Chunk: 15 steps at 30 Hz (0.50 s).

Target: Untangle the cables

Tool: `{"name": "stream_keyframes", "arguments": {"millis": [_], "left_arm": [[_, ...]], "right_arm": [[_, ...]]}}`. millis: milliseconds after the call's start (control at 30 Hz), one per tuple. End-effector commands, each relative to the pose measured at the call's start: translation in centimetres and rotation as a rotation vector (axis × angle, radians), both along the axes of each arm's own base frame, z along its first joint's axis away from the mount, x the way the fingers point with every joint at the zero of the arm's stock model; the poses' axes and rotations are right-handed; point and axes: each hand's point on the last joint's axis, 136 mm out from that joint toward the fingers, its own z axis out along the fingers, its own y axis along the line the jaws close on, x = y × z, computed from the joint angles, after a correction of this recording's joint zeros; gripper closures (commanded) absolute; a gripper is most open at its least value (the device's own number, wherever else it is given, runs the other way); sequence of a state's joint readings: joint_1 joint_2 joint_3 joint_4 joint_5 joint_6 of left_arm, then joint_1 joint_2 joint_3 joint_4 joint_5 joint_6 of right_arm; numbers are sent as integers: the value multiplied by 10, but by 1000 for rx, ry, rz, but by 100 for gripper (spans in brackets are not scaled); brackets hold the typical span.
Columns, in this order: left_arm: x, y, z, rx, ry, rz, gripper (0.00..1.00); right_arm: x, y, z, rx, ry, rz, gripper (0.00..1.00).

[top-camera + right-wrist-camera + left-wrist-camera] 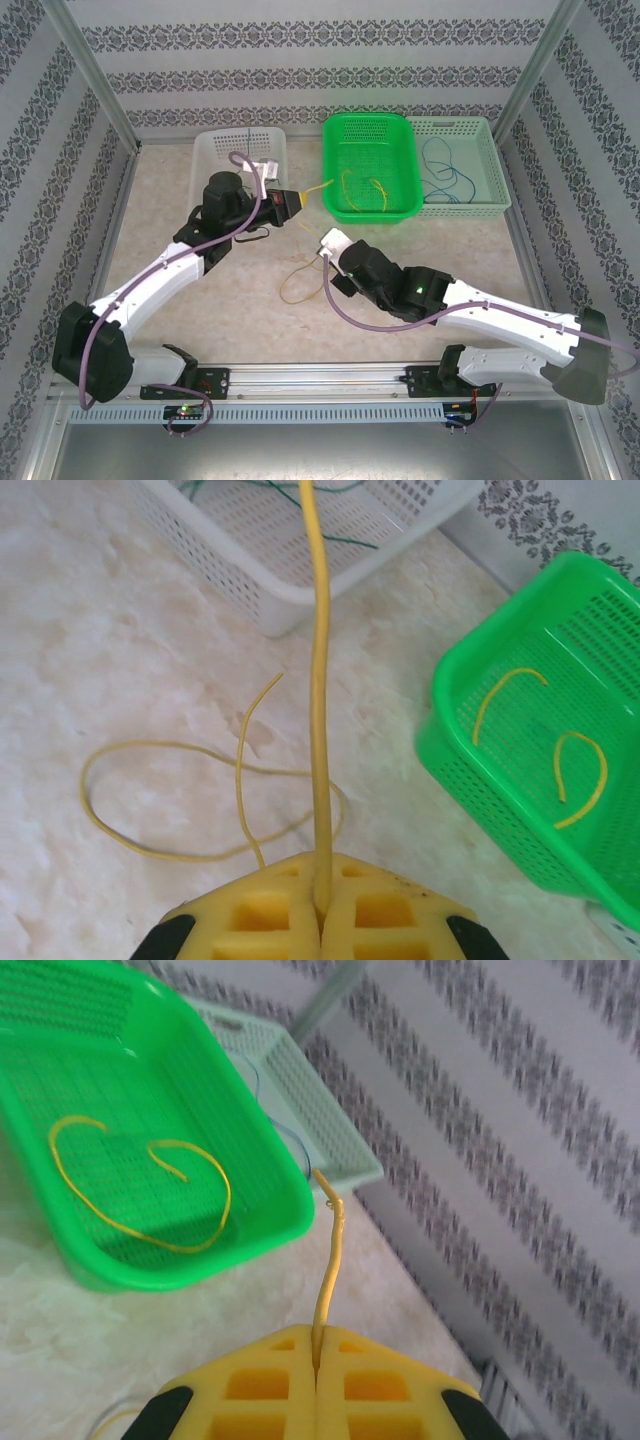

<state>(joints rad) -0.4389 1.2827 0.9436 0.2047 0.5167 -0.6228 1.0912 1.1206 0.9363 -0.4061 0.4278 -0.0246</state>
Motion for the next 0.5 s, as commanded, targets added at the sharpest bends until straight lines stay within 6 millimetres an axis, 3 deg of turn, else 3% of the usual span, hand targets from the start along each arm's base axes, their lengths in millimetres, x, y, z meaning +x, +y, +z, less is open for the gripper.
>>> {"name": "stream_keyframes", "arguments": {"millis": [0, 300, 467], "left_arm": [[31, 49, 46, -175, -123, 324, 100], [25, 107, 40, -301, -117, 632, 100], [14, 134, 48, -308, -160, 751, 100]], "right_arm": [[-14, 9, -23, -18, 107, 46, 100], [-10, 36, -28, 53, 158, 34, 100], [-22, 58, -32, 138, 245, 96, 100]]}}
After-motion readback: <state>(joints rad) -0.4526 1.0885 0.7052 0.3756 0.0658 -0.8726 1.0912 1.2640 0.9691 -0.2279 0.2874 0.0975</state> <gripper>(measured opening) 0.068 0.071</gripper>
